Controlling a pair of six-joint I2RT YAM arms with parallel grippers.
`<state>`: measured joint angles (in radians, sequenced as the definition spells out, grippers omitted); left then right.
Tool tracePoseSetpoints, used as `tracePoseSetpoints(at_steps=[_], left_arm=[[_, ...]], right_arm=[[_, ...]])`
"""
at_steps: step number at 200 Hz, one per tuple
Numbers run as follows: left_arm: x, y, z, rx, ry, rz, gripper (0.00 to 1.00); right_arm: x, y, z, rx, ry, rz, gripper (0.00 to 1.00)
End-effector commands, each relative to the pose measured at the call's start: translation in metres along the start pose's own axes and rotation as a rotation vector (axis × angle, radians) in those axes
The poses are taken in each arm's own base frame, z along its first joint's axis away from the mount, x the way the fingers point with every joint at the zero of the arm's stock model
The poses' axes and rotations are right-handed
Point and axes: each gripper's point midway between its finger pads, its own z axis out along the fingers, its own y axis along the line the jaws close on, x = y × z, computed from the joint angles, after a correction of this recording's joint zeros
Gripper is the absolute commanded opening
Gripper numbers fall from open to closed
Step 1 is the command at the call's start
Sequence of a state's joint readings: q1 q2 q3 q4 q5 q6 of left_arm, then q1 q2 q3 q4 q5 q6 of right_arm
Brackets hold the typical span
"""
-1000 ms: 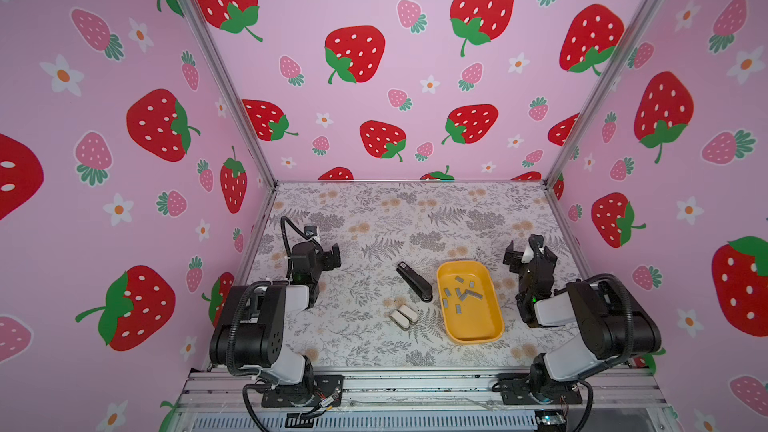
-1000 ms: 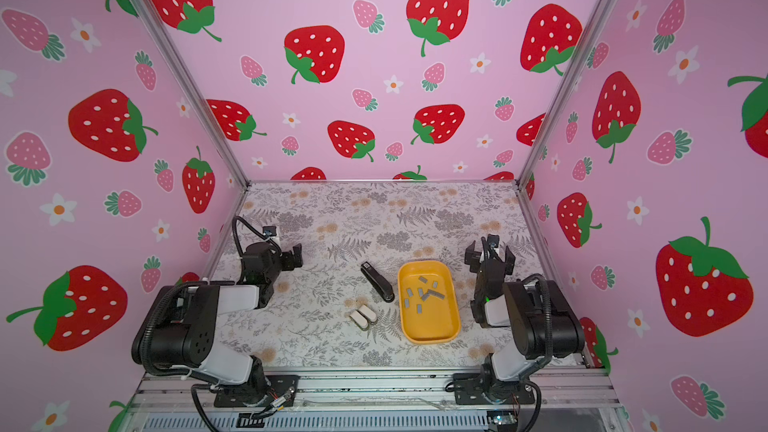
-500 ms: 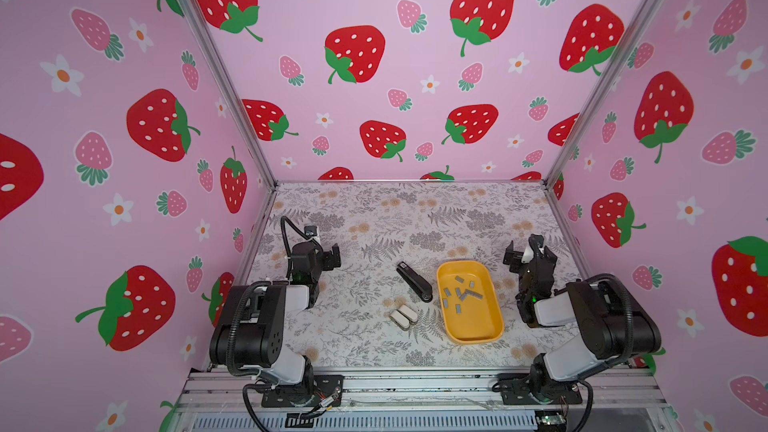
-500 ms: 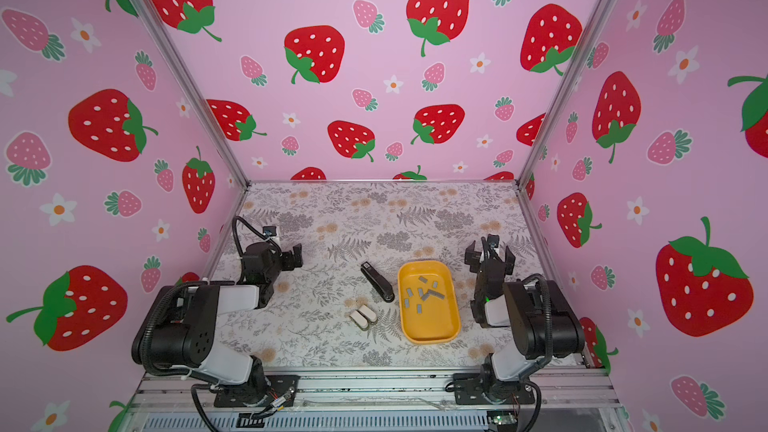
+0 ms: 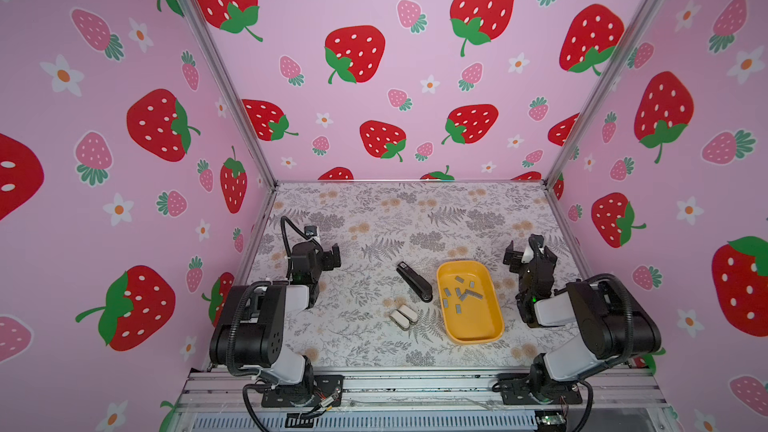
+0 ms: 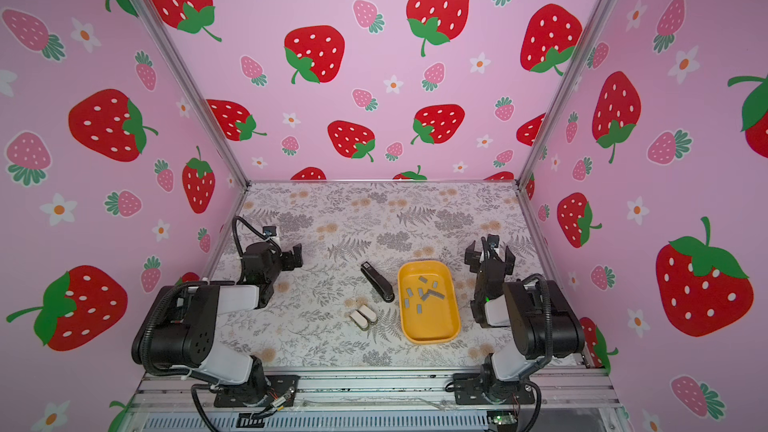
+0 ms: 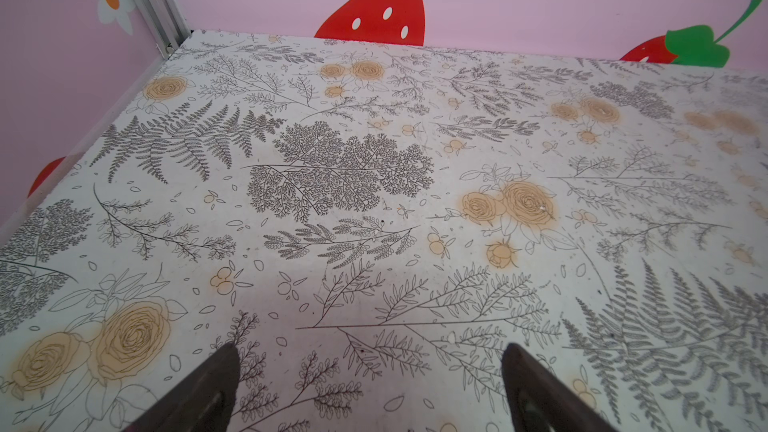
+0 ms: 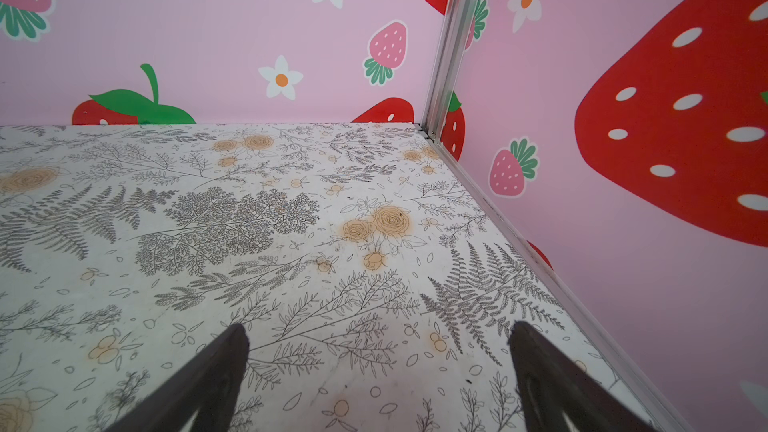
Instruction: Load the staples into the stapler
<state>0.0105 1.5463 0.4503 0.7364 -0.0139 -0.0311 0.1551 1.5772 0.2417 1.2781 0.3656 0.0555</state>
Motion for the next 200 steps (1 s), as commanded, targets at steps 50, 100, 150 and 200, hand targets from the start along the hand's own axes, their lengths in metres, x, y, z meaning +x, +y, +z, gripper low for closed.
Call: tracePoseSetpoints(at_steps=[50,100,150,200], left_arm=[[-0.008,-0.001,0.001,0.011,-0.024,0.001,0.99],[-0.031,-0.010,-0.016,-0.074,-0.010,0.070,0.99],[-0.119,-0.101,-0.075,0.337,0.015,-0.049,0.99],[-0.213,-0.137,-0.168,0.638,-0.210,-0.157,0.99]], right_arm=[[-0.008,-0.001,0.000,0.006,-0.029,0.005,0.99],[-0.036,-0.008,-0.019,0.087,-0.038,0.002,0.99],[-0.107,0.035,-0.054,-0.259,0.109,0.408,0.99],[-0.179,0.068,-0.146,-0.742,0.046,0.611,0.99]])
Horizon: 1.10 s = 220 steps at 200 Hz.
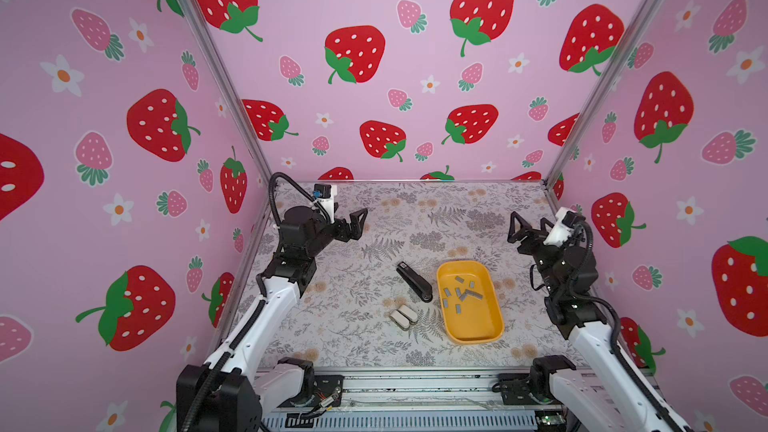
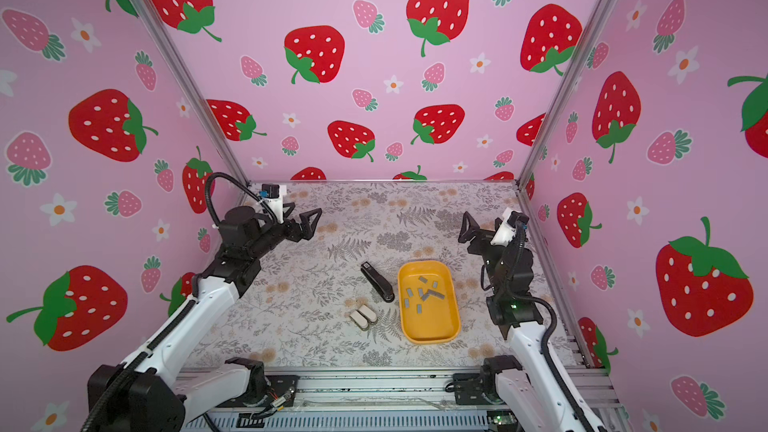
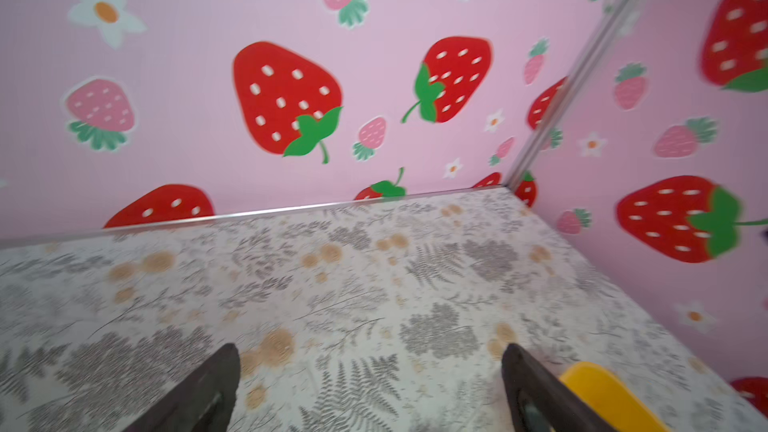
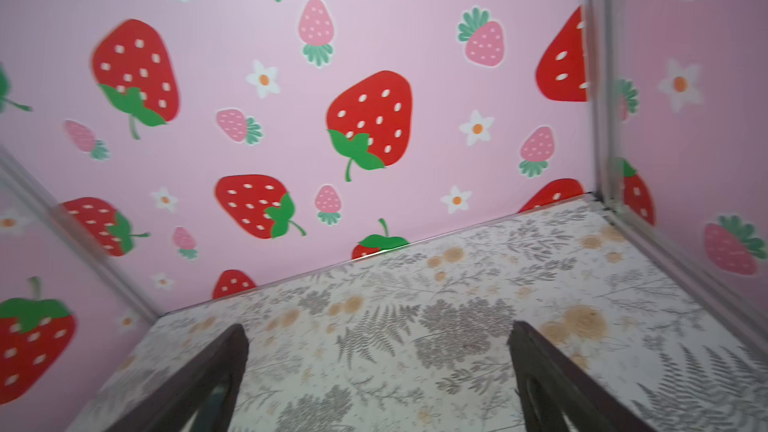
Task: Load the staples into the stapler
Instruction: 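Reach the left gripper toward the black stapler while the right gripper moves toward the tray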
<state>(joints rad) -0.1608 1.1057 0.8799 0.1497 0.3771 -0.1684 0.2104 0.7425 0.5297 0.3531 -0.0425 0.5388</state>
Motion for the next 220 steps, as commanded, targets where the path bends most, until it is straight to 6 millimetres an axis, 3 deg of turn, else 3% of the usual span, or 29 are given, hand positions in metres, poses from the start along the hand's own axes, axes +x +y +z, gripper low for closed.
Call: tracePoseSetpoints(at_steps=[1,24,32,48,78,100,119,137,163,195,220], left_arm=[[-0.028,-0.018,-0.023,0.037,-0.038,-0.136,0.99],[-0.051,0.027,-0.046,-0.239,-0.166,-0.350,0.99],[-0.060,0.030,-0.050,-0.233,-0.198,-0.387,0.99],[-0.078,0.011,-0.047,-0.097,-0.227,-0.366,0.99],[-0.113,-0.010,-0.046,-0.006,-0.262,-0.226,0.99],[-0.130,-0.035,-0.044,0.086,-0.303,-0.040,0.99],[-0.128,-0.050,-0.033,0.119,-0.300,0.112,0.95],[-0.115,-0.064,-0.017,0.175,-0.259,0.252,0.91],[-0.085,-0.081,0.007,0.269,-0.199,0.427,0.87],[-0.016,-0.107,0.040,0.443,-0.065,0.697,0.78],[0.050,-0.132,0.045,0.656,0.075,0.846,0.77]], right_arm=[[0.018,0.039,-0.030,-0.202,0.174,0.168,0.99],[0.003,0.061,-0.048,-0.279,0.195,0.226,0.99],[0.001,0.066,-0.051,-0.299,0.206,0.250,0.99],[-0.007,0.080,-0.052,-0.367,0.207,0.258,0.99],[-0.014,0.080,-0.037,-0.341,0.212,0.214,0.99],[0.006,0.079,-0.018,-0.325,0.254,0.202,1.00],[0.033,0.079,-0.004,-0.305,0.311,0.183,0.97],[0.057,0.075,0.005,-0.271,0.337,0.137,0.95],[0.081,0.046,0.009,-0.141,0.343,0.066,0.95],[0.090,0.015,0.009,-0.003,0.311,0.044,0.95],[0.092,0.008,0.009,0.029,0.306,0.041,0.95]])
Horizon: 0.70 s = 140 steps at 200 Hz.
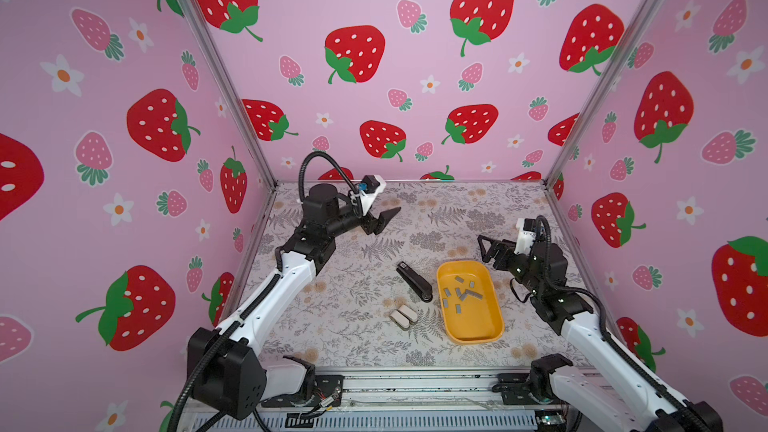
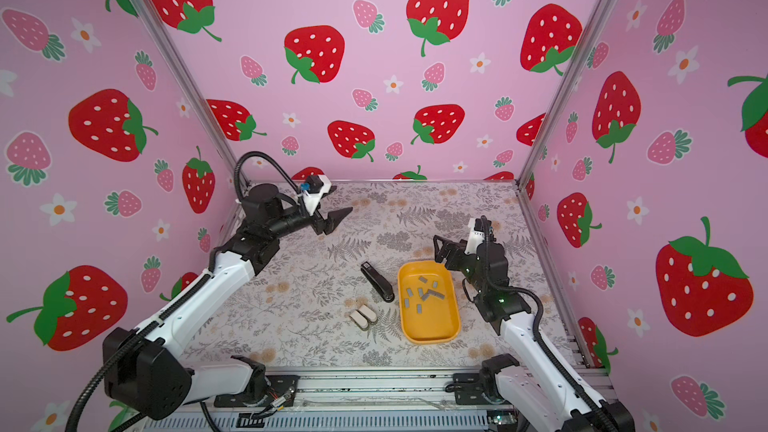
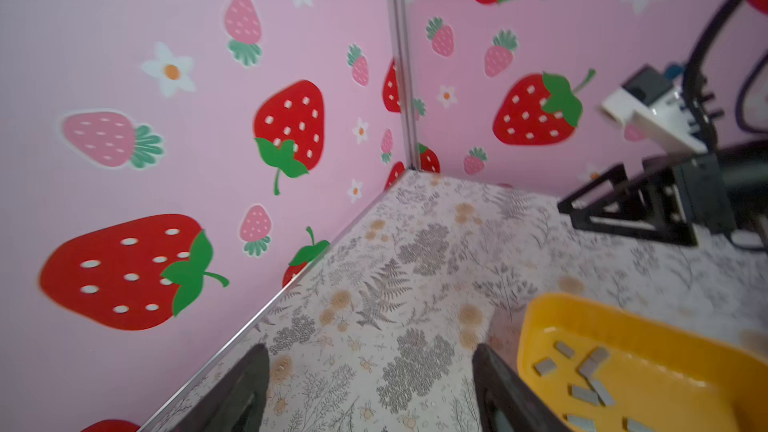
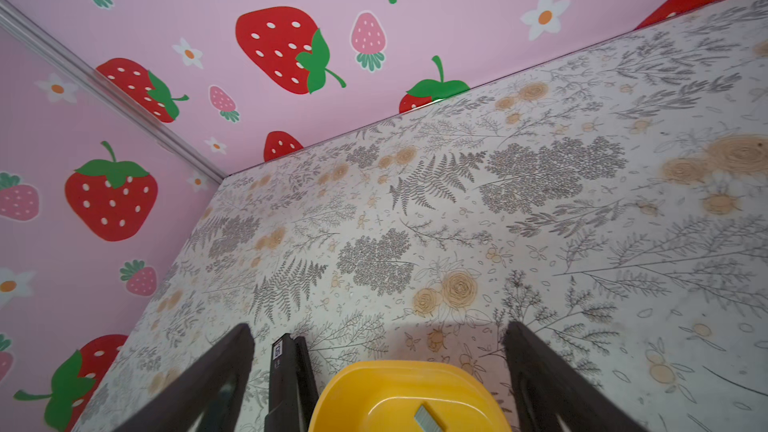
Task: Load the staples into the stapler
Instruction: 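Reach the left gripper toward the black stapler while the right gripper moves toward the tray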
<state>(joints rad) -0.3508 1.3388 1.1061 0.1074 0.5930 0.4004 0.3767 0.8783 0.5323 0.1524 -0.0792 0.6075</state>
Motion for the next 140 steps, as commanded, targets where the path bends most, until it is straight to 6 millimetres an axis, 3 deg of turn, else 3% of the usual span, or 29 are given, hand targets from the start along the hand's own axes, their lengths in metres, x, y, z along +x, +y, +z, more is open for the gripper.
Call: tracePoseSetpoints(at_steps=[1,24,51,67,105,140], left_arm=[[0.024,-0.053,0.013,0.263,0.043,0.268,0.77],[0.054,-0.085,0.024,0.409,0.106,0.331,0.77],[0.073,-0.102,0.041,0.488,0.239,0.422,0.74],[0.083,-0.102,0.048,0.498,0.269,0.401,0.71],[0.143,-0.124,0.049,0.590,0.474,0.463,0.73],[0.172,-0.151,0.059,0.663,0.604,0.510,0.73]], right_arm=[[-0.015,-0.011,-0.003,0.066,-0.084,-0.014,0.95],[-0.011,-0.014,-0.004,0.068,-0.101,0.001,0.95],[-0.006,-0.018,-0.001,0.072,-0.100,0.011,0.94],[-0.005,-0.021,0.000,0.087,-0.094,0.005,0.94],[0.001,-0.025,0.003,0.094,-0.088,0.012,0.94],[0.004,-0.028,0.003,0.100,-0.089,0.012,0.94]])
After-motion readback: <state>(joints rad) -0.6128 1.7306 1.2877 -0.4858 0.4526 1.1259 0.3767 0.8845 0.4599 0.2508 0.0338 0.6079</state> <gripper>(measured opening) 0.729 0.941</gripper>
